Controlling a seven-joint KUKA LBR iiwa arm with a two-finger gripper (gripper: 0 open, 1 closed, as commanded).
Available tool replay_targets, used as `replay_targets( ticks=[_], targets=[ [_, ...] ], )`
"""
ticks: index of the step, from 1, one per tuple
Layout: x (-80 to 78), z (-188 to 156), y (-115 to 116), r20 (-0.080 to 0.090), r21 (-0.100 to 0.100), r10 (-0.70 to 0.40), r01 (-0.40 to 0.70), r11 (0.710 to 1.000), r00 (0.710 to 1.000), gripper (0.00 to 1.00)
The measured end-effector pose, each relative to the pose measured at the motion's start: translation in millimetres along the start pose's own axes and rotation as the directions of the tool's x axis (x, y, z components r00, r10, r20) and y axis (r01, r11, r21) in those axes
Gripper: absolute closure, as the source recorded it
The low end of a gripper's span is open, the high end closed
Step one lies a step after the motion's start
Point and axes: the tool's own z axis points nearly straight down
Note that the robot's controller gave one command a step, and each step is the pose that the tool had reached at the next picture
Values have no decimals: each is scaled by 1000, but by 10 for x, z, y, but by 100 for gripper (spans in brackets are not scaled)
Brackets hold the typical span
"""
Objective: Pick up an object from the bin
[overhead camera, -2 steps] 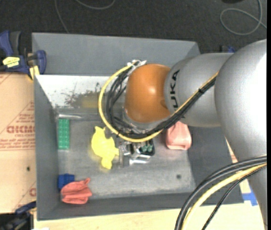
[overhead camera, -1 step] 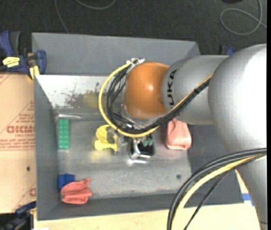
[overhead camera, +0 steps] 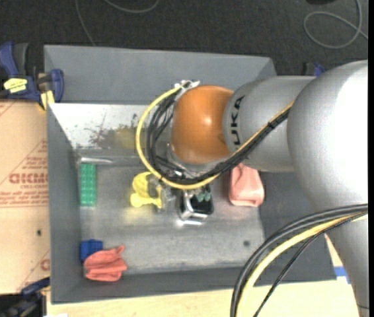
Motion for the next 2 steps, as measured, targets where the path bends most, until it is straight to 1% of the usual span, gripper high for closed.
replay_targets(
  ticks=[1, 2],
  targets=[
    [-36, -140, -29, 5, 1, -5, 5, 1000, 1000, 100],
    [1, -409, -23, 2, 0, 2, -2, 1000, 1000, 100]
  ],
)
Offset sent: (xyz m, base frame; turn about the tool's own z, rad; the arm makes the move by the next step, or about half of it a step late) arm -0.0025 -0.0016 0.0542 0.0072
